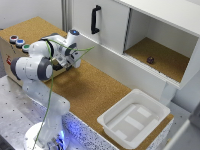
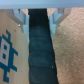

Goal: Close the cabinet drawer

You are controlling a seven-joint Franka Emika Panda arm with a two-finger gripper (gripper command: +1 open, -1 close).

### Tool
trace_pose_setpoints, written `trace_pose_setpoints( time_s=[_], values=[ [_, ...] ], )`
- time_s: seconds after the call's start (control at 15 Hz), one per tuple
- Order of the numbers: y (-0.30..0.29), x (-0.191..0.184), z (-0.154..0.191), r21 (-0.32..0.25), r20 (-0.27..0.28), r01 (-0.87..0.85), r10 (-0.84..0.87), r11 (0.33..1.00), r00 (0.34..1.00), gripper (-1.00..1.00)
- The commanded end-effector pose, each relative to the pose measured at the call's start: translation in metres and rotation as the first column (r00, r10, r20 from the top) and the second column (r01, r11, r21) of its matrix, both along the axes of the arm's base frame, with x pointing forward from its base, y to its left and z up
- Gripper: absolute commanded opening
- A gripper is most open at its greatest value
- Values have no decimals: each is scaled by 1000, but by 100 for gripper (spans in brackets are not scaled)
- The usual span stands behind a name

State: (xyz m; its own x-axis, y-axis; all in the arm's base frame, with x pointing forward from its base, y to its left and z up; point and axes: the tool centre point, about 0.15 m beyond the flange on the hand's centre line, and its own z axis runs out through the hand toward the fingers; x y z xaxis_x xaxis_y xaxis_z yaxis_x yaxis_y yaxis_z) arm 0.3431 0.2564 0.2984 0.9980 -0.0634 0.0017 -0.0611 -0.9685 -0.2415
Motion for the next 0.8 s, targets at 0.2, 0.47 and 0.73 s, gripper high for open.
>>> trace_pose_setpoints(
  time_s=[0.2,0.47,0.73],
  values=[
    [86,19,-42,-14,-24,-49,49,999,999,-100],
    [81,13,8,14,65,6,-7,1000,998,100],
    [68,-13,64,-18,175,27,-23,999,984,100]
  ],
)
